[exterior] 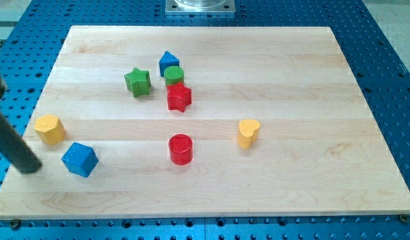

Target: Place the hexagon in between the green star and the cube

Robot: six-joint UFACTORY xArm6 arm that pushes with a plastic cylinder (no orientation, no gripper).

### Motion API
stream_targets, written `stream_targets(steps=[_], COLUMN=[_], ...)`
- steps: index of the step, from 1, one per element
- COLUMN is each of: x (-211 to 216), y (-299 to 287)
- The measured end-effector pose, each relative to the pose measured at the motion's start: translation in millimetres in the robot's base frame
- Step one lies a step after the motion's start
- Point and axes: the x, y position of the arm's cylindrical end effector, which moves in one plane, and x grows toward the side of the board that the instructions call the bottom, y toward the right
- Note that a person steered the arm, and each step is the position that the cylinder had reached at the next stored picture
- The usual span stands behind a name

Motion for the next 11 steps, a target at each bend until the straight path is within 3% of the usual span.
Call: stream_targets(steps=[1, 2, 3, 5, 7, 8, 9, 10, 11], x=[-41, -43, -40, -52, -64, -92, -90, -91, -52], y=[14, 35, -12, 77, -16, 13, 66, 71, 50])
